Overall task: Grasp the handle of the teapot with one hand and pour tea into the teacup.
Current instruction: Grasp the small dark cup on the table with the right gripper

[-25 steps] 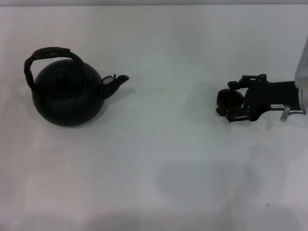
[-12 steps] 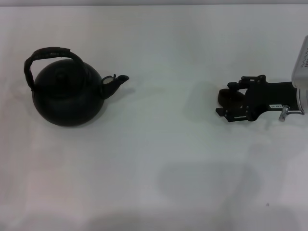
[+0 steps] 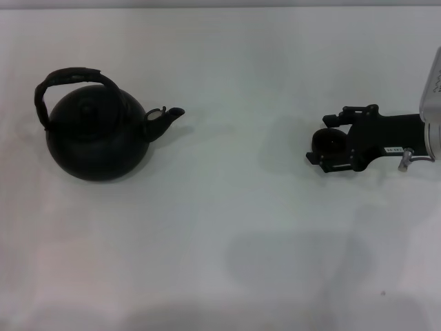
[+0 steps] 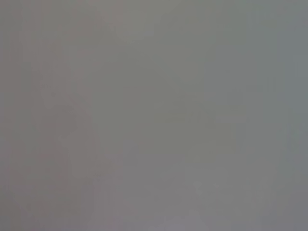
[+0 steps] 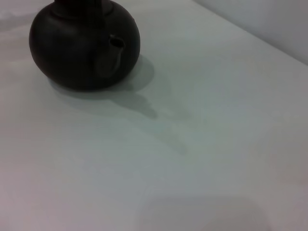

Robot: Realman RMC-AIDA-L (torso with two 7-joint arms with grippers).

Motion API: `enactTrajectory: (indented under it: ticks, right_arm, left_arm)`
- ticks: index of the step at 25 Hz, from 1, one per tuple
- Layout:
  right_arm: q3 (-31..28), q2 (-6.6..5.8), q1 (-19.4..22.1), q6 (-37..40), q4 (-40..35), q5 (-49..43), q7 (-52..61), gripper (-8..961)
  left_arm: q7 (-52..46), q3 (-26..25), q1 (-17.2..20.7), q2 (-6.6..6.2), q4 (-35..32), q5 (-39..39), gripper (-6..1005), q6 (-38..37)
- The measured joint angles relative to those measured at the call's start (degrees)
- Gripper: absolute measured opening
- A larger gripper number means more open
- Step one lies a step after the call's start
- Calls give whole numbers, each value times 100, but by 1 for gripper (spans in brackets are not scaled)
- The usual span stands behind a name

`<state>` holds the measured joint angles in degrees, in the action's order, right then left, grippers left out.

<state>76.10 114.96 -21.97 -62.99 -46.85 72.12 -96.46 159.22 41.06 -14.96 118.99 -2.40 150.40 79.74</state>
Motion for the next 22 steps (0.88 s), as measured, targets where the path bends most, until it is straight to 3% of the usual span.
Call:
enactTrajectory:
  ticks: [22]
  right_arm:
    - [-16,-15,87,42,66,9,4,781]
  left_arm:
    - [-5,5,-8,8,3,5,831,22]
